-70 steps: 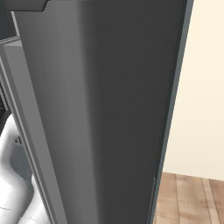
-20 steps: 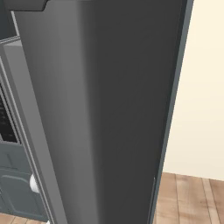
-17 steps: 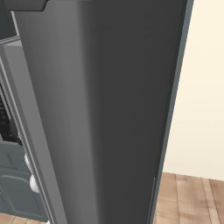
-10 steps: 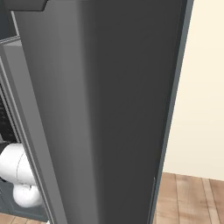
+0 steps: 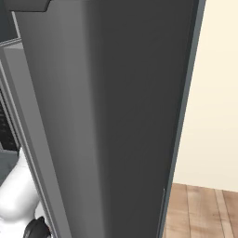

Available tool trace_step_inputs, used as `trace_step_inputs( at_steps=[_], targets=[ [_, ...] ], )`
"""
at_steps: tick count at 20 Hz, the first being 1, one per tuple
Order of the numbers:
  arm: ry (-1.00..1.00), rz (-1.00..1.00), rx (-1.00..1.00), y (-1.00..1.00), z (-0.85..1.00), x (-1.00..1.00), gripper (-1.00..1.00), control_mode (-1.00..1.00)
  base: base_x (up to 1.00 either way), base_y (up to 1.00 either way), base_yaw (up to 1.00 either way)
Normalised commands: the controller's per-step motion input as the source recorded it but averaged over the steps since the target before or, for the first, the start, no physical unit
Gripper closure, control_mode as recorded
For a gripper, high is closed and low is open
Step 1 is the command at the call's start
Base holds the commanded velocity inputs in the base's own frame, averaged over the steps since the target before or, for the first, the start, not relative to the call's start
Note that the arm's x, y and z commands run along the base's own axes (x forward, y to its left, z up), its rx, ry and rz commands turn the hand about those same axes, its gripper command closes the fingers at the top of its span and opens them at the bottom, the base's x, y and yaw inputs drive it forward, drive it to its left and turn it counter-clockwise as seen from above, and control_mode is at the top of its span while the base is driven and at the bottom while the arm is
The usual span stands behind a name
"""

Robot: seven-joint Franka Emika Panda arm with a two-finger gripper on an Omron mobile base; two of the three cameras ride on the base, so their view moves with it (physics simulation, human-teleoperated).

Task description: Place the condiment bottle and mustard from the counter to the top shelf of the fridge. If the existing items in the fridge are on the top shelf, move them to other shelves.

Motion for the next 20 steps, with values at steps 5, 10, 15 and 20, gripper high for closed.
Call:
trace_step_inputs(
  at_steps=[5,10,15,20],
  targets=[
    [0.21,0.0,0.0,-0.16,0.97,-0.97,-1.0,-1.0,0.0,0.0,0.0],
    [0.05,0.02,-0.02,0.19,1.0,-0.1,-1.0,-1.0,0.0,0.0,0.0],
    [-0.02,0.07,-0.01,0.42,0.54,0.78,-1.0,-1.0,0.0,0.0,0.0],
    [0.0,0.0,-0.04,0.4,-0.38,0.86,-1.0,-1.0,0.0,0.0,0.0]
  ],
)
